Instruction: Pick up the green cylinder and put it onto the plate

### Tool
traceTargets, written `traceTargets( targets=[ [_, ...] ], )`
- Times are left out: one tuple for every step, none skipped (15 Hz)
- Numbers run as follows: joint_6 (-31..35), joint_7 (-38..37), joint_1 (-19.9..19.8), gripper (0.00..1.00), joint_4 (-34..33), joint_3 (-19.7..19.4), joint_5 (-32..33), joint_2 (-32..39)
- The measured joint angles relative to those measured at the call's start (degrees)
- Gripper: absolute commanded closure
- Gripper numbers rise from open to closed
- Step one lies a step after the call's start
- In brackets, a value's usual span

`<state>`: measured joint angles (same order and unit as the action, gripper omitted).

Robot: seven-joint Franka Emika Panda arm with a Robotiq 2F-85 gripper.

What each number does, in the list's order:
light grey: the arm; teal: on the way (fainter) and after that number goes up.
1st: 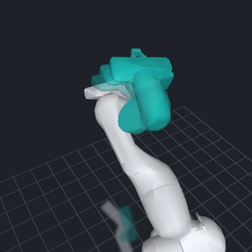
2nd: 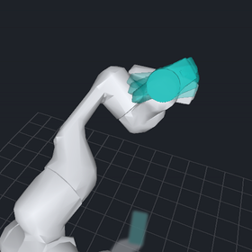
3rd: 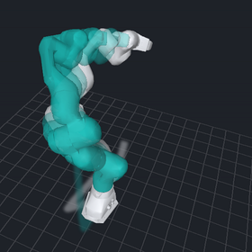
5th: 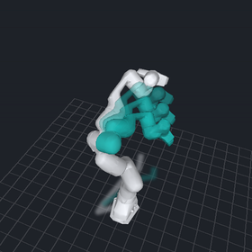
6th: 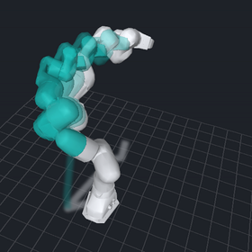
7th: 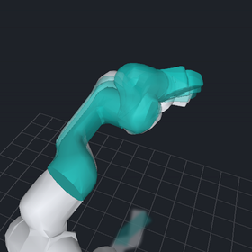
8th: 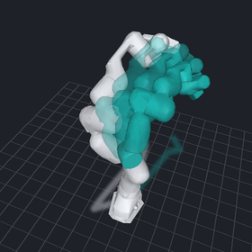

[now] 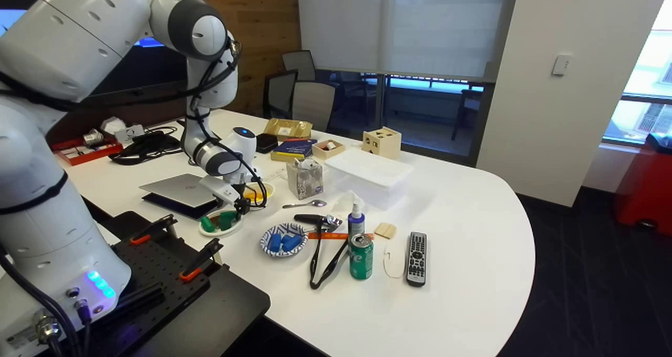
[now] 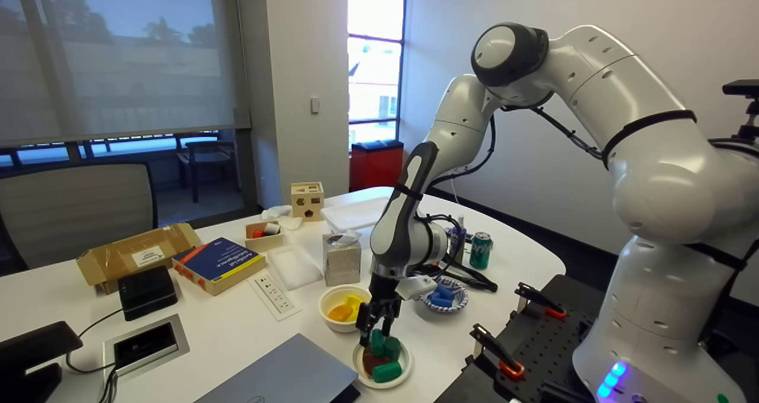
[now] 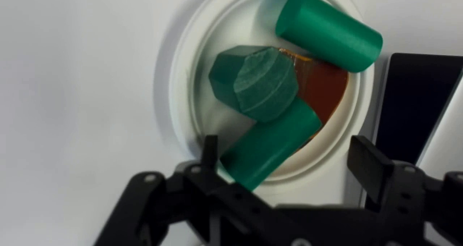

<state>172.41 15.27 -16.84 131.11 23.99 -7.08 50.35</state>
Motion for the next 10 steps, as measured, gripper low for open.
traceTargets(
  targets=[
    [0.00,0.00,-0.10,0.00,-0.01,-0.04,0.03,0.00],
    [0.00,0.01,-0.32,0.00,-0.01,-0.04,0.09,-0.01],
    [0.00,0.06,-0.69,0.00,-0.01,0.00,0.29,-0.07],
    [-0.09,0.08,-1.12,0.00,-0.01,0.08,0.65,-0.21],
    [-0.13,0.09,-1.64,0.00,0.01,0.20,1.27,-0.45],
    [-0.14,0.10,-2.08,0.00,0.03,0.27,1.89,-0.80],
    [-0.23,0.10,-2.31,0.00,0.10,0.28,2.35,-1.34],
    [-0.32,0.10,-2.35,0.00,0.20,0.26,2.60,-2.07],
    [-0.43,0.10,-2.31,0.00,0.38,0.27,2.74,-2.97],
    [-0.74,0.10,-2.21,0.00,0.68,0.26,2.76,-4.16]
  ],
)
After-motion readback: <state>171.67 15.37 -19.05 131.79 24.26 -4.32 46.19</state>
